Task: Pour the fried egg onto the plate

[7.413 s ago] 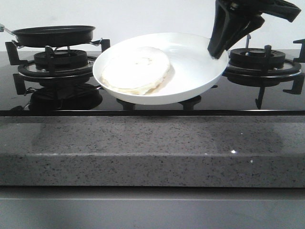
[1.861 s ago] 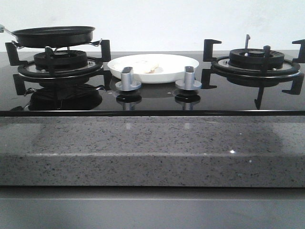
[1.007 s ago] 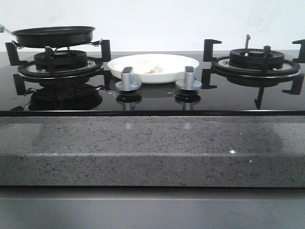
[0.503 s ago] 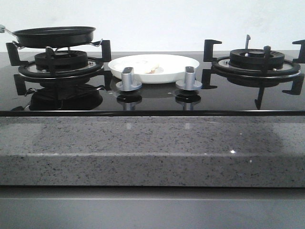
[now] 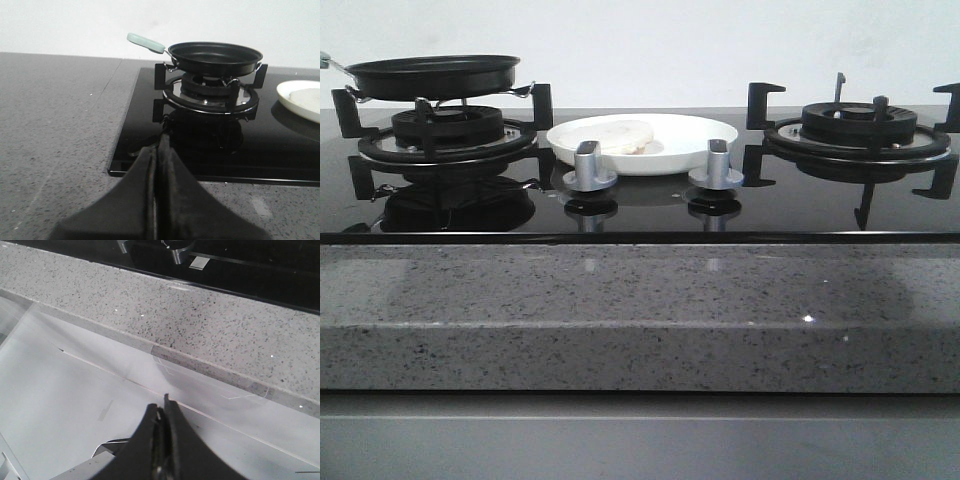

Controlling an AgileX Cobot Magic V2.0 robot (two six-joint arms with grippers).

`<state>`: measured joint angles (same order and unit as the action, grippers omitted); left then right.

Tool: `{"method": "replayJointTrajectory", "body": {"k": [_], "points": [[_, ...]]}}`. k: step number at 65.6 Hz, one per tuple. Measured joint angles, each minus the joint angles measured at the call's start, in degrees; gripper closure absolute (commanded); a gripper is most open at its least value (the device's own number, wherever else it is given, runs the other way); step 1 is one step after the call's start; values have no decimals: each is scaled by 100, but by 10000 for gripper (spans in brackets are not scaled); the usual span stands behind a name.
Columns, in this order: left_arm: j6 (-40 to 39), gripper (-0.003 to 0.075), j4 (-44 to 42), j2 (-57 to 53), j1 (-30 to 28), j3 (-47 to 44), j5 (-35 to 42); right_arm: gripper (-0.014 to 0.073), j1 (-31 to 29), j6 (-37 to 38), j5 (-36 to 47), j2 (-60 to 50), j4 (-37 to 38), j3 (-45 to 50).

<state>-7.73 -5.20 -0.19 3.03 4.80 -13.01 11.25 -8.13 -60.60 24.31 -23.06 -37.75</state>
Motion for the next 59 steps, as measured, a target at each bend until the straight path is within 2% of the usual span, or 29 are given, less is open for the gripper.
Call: {"method": "replayJointTrajectory", "body": {"k": [6,16,26,59], "points": [[-7,741,10,0,0,-500,862,662,0,0,0,0,0,0],[78,741,305,0,0,-516,1539,662,0,0,-7,0,0,0],[257,741,621,0,-23,-516,1591,662,0,11,-7,0,0,0],[301,740,445,0,-23,-516,1369,662,0,11,-7,0,0,0]]}}
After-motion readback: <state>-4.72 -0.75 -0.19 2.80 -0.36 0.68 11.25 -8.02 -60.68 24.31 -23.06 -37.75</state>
